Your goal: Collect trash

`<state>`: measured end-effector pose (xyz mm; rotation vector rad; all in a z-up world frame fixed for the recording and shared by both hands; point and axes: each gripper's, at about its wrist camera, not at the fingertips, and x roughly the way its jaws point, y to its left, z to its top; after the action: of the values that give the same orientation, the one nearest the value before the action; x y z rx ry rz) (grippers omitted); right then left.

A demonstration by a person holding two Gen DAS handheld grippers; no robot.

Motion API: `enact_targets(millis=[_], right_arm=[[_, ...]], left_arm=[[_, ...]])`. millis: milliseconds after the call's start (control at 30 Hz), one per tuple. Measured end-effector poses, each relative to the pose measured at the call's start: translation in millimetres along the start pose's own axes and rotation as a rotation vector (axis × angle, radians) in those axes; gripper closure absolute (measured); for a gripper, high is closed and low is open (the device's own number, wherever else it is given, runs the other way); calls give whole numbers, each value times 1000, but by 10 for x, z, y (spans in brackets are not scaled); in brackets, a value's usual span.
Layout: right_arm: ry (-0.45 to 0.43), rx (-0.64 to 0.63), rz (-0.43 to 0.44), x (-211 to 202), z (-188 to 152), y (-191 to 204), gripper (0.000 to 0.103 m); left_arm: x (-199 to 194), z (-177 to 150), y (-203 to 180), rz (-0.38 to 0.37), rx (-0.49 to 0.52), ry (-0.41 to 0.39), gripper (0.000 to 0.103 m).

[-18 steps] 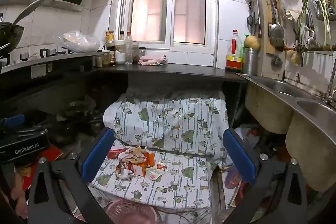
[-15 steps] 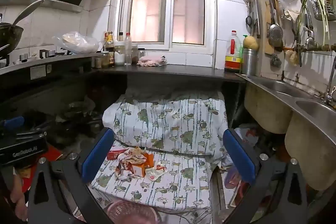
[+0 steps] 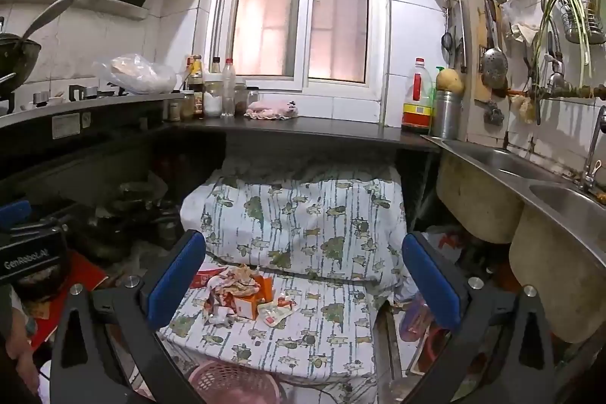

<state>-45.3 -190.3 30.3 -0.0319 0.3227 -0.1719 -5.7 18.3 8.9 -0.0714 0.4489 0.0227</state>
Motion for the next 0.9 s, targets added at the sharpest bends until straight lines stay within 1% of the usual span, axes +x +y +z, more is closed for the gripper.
enact_targets(millis=[267, 367, 433, 600, 900], right_arm=[[7, -1, -10, 26, 4, 3, 0], [-7, 1, -16, 21, -6, 11, 0], [-6, 2, -13, 13, -32, 22, 0], [-6, 8, -16, 15, -39, -10, 0], [-7, 5, -21, 18, -31, -44, 0]], left_arm=[[2, -10, 29, 6, -3, 0, 0], [9, -1, 56, 38, 5, -3, 0], [10, 9, 95, 48, -9, -9, 0], [25, 32, 169, 17, -29, 4, 0], [33, 7, 125, 20, -27, 12, 0]])
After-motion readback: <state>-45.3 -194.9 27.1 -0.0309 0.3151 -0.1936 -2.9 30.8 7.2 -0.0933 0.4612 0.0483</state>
